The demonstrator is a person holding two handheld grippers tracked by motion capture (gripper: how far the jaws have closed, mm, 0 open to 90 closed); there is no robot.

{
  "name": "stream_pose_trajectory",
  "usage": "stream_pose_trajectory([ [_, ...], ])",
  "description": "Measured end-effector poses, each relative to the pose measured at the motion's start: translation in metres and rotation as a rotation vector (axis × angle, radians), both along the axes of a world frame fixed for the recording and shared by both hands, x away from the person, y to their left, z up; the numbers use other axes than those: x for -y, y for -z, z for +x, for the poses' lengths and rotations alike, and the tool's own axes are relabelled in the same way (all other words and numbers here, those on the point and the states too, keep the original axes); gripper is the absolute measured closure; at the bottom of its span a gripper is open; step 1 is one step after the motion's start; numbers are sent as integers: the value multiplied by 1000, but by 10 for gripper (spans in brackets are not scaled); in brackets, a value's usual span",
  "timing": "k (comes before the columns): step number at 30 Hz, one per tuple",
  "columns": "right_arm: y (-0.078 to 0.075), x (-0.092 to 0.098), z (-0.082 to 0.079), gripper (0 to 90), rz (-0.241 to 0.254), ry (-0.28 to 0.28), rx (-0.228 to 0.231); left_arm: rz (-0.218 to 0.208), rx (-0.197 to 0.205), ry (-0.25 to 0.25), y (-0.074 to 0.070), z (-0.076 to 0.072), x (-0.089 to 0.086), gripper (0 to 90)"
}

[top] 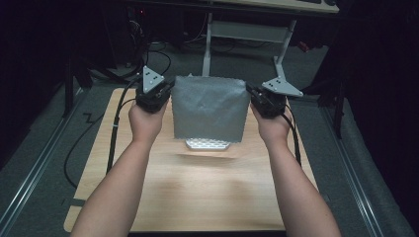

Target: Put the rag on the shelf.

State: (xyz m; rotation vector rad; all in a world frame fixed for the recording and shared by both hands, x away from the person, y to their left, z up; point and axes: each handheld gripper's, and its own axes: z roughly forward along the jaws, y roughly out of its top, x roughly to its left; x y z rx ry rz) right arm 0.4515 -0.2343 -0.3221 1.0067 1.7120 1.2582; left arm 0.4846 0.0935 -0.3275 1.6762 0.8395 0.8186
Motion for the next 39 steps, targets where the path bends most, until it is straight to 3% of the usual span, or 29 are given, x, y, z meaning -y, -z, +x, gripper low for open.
stream_pose_trajectory([
  [2,4,3,16,897,6,5,-23,15,-29,-1,7,13,4,899],
  [7,11,7,31,897,4,11,-52,25,-85,15,21,26,7,899],
  [8,18,8,38,896,-10,14,-88,44,-114,17,30,30,8,899],
  [11,27,7,43,896,-35,14,-117,49,-142,19,40,32,8,899],
  [12,36,7,47,896,-32,3,-151,48,-156,19,45,33,7,899],
  [13,41,7,49,896,-37,-3,-155,46,-169,22,49,34,6,899],
  [16,49,7,50,896,-30,-13,-172,51,-208,39,59,34,4,899],
  [26,84,10,45,895,8,-39,-223,46,-258,76,82,24,-2,898],
  [31,90,11,40,895,13,-48,-223,3,-276,97,97,16,-5,898],
  [39,96,14,34,894,30,-61,-221,-5,-285,117,104,10,-4,898],
])
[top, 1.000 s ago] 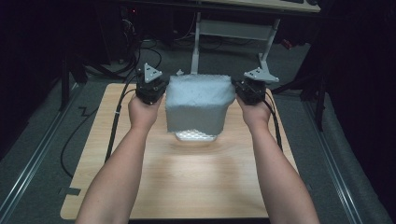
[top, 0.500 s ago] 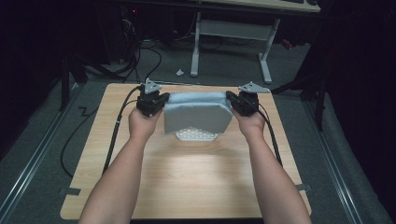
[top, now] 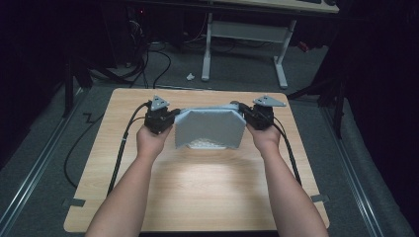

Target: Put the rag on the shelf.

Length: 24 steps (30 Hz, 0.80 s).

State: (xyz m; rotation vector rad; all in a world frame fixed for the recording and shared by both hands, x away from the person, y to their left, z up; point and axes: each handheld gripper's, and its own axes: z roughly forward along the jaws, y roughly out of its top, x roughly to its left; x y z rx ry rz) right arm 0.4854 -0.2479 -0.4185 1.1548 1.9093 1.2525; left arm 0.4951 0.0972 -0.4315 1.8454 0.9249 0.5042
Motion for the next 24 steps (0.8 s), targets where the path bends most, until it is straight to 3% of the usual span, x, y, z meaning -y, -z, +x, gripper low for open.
stream_pose_trajectory([
  [12,14,-3,-6,894,3,-23,-22,-51,-32,19,17,-8,-4,898],
  [24,26,-12,-7,894,-1,-48,-42,-14,-38,34,28,-16,0,898],
])
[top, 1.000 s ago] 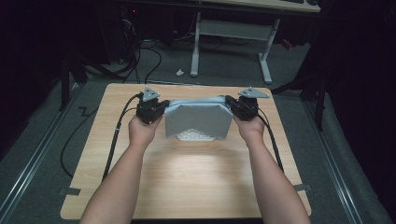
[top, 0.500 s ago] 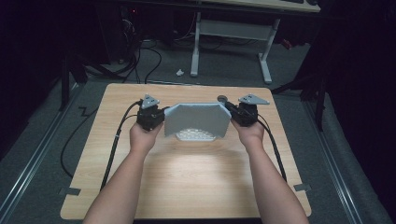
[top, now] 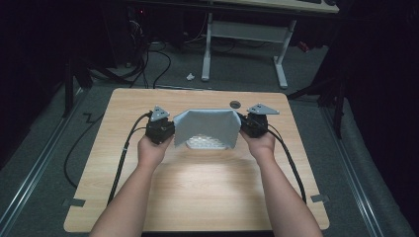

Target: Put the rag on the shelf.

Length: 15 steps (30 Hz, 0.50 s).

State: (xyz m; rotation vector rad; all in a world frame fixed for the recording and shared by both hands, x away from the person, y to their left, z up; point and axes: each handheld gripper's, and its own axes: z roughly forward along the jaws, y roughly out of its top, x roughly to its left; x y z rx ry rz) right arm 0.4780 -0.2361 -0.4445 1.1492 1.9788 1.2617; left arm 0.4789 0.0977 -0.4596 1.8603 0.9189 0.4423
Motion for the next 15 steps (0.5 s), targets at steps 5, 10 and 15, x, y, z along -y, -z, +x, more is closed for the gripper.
stream_pose_trajectory([
  [5,6,-1,-1,894,6,4,-9,8,-7,6,5,-1,0,898],
  [10,15,2,0,894,-2,11,-34,14,-14,11,9,-2,0,897],
  [15,18,2,0,894,-12,13,-42,10,-30,8,11,0,0,896],
])
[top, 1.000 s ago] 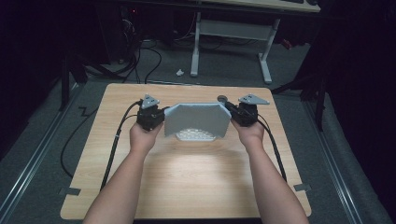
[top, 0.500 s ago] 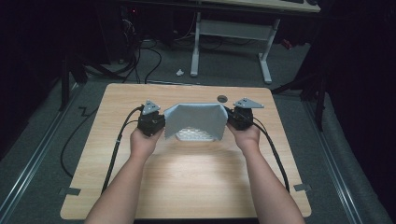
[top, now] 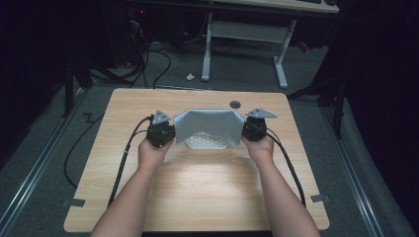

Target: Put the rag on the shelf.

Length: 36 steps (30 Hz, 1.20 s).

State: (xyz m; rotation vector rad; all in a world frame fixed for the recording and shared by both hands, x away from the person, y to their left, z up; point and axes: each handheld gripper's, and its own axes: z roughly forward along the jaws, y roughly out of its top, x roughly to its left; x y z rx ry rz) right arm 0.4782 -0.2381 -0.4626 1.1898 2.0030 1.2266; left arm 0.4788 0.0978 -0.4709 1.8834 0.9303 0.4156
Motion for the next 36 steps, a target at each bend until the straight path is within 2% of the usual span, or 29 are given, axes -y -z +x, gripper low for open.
stream_pose_trajectory([
  [5,3,0,-1,893,-3,0,-3,8,-25,10,5,1,2,895],
  [10,6,1,-2,889,2,4,-10,6,-26,-3,5,1,0,885],
  [11,5,2,-2,859,2,0,-10,3,-23,-13,4,1,-1,830],
  [14,4,2,-4,850,-5,2,-2,-14,-27,-22,2,0,-7,813],
  [16,2,5,-5,814,-2,19,13,-21,-16,-39,-1,-1,-12,781],
  [21,-1,17,-7,787,2,55,14,-28,3,-65,-7,-3,-20,722],
  [29,-13,29,-12,783,-18,71,44,-37,12,-92,-13,-5,-33,678],
  [34,-15,33,-13,785,-19,75,42,-73,5,-89,-15,-2,-33,678],
  [36,-15,32,-14,785,-20,75,42,-66,-12,-74,-14,1,-28,677],
])
